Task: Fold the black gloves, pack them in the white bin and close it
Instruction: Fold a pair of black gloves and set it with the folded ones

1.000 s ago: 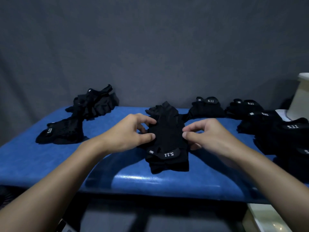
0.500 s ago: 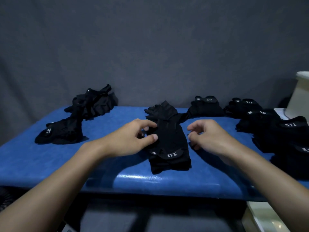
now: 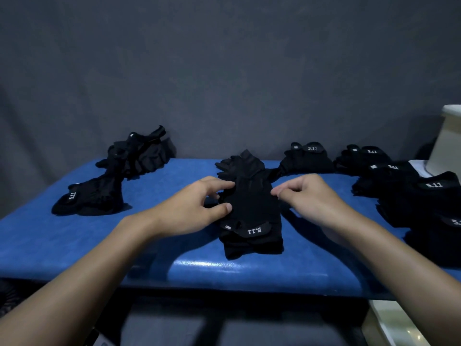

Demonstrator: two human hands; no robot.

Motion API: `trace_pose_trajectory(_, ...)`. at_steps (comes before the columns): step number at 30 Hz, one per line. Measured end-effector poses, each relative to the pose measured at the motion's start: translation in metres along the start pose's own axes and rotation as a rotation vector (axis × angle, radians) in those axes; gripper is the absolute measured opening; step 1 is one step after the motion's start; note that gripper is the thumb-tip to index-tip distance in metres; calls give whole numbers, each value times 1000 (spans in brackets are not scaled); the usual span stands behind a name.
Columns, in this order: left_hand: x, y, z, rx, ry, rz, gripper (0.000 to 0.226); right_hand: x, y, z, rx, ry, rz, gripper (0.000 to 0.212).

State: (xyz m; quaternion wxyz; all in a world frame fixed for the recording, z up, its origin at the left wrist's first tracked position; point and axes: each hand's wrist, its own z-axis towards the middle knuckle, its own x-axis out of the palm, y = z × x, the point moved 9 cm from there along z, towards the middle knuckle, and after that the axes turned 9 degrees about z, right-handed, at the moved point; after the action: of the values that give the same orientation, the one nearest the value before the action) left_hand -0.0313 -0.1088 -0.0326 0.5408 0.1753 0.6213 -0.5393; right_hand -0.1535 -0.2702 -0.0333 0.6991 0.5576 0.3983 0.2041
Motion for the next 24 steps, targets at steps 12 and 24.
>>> trace_pose_trajectory(12,-22,18,-7,-59,12,-55,22,27,22,-13,-365,195,-275,45)
trace_pose_trajectory(24,16,5,-8,60,163,394,87,55,-6,-27,-233,500,-629,60)
